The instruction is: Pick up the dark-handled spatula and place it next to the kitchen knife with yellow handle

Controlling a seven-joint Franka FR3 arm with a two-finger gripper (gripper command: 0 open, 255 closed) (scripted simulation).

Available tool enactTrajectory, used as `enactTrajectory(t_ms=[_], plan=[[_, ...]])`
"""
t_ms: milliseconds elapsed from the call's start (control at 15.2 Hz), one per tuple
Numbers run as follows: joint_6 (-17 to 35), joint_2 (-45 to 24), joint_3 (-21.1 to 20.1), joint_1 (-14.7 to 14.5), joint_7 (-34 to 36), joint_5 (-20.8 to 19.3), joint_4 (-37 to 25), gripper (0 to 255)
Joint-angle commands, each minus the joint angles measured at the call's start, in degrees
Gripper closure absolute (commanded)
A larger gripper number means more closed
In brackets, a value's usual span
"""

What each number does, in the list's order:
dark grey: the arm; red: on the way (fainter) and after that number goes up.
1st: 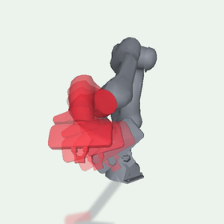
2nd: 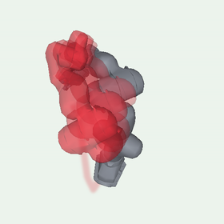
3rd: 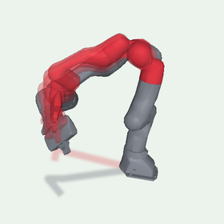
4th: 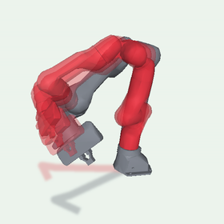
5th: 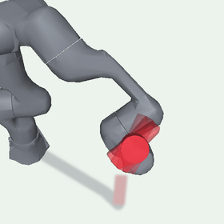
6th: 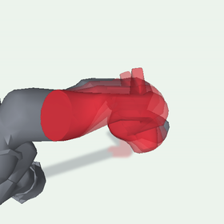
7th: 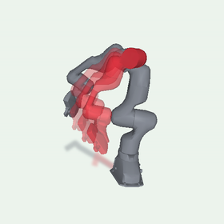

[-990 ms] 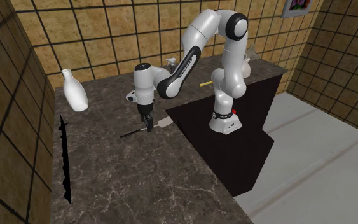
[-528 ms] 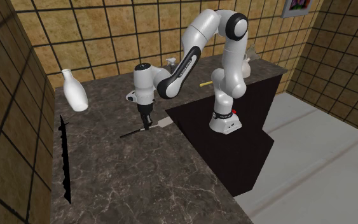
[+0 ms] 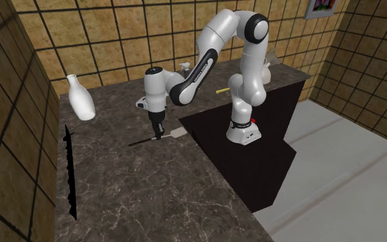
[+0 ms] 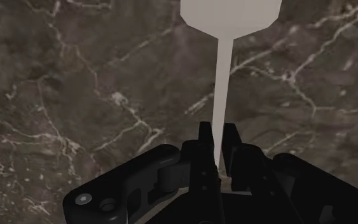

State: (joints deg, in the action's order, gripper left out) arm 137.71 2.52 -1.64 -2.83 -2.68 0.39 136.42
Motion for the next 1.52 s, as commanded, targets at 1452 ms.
enactTrajectory(t_ms=[1452], plan=[[-16.4,14.0,1.5,1.0,-2.4,0.1,-2.3,255]])
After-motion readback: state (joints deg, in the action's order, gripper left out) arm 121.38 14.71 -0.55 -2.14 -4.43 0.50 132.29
